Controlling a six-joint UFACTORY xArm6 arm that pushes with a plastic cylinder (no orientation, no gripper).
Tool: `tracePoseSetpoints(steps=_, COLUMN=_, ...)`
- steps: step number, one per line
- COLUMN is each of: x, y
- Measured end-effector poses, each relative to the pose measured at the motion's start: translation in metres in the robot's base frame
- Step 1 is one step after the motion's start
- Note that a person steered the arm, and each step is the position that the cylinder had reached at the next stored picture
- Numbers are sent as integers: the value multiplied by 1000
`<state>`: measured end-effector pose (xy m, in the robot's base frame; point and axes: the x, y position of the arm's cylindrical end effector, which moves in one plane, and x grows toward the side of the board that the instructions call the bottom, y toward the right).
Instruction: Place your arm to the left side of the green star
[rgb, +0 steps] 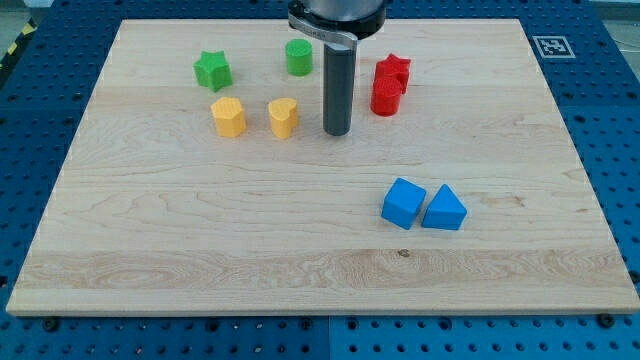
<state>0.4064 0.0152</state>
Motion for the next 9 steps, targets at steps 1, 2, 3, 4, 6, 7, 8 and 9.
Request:
tracePoseSetpoints(steps=1, x=0, y=-19)
tracePoseSetpoints(steps=2, x=0, y=-20)
tracePoseSetpoints(steps=3, x=-1, y=-35)
tracePoseSetpoints(steps=4, x=-10, y=-35)
tracePoseSetpoints(steps=6, x=-15, y=-55)
tracePoseSetpoints(steps=7, x=-15, y=-55)
tracePoseSetpoints(steps=8, x=-15, y=-62)
tracePoseSetpoints(steps=9, x=-20, y=-85)
